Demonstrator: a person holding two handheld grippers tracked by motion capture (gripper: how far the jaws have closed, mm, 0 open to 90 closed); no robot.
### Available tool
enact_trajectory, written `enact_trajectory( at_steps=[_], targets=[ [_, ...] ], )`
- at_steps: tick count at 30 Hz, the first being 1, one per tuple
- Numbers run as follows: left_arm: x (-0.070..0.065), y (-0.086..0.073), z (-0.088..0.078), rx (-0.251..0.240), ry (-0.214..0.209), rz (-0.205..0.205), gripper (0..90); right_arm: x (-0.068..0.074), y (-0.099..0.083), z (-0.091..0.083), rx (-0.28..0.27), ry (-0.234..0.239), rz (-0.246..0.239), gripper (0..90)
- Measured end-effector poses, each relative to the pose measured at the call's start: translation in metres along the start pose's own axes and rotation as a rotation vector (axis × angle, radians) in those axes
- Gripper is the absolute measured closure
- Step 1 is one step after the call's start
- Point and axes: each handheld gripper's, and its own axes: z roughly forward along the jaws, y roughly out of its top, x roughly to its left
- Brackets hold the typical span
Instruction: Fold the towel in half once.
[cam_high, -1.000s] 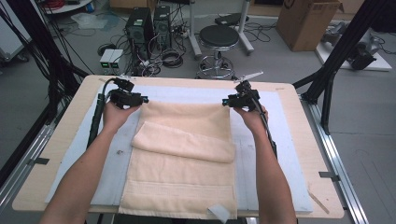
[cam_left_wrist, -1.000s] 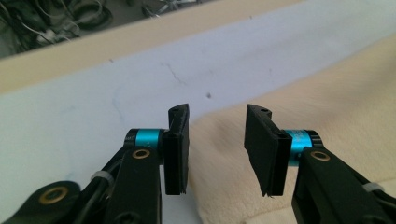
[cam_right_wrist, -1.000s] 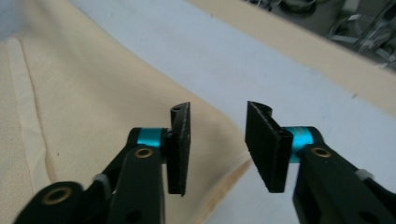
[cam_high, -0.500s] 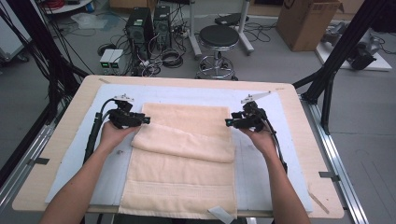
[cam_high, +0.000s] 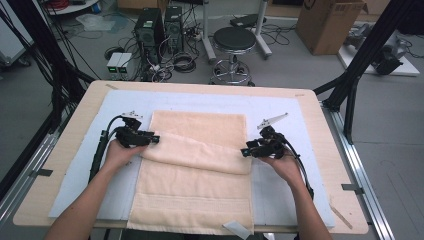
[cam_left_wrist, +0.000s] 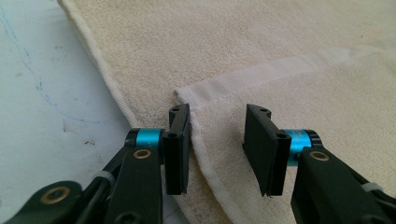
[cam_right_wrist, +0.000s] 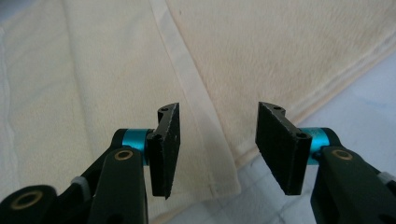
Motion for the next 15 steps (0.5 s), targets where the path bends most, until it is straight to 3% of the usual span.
enact_trajectory(
  at_steps=[4,15],
  targets=[
    [-0.002,0.000,-0.002,-0.004,-0.011,0.014,66.7,0.000,-0.005,0.005,0.048,0.027,0.025,50.5],
    [-0.009,-0.005,-0.010,-0.029,-0.007,0.030,86.1,0.006,-0.025,0.007,-0.027,0.004,0.015,71.2]
  ],
)
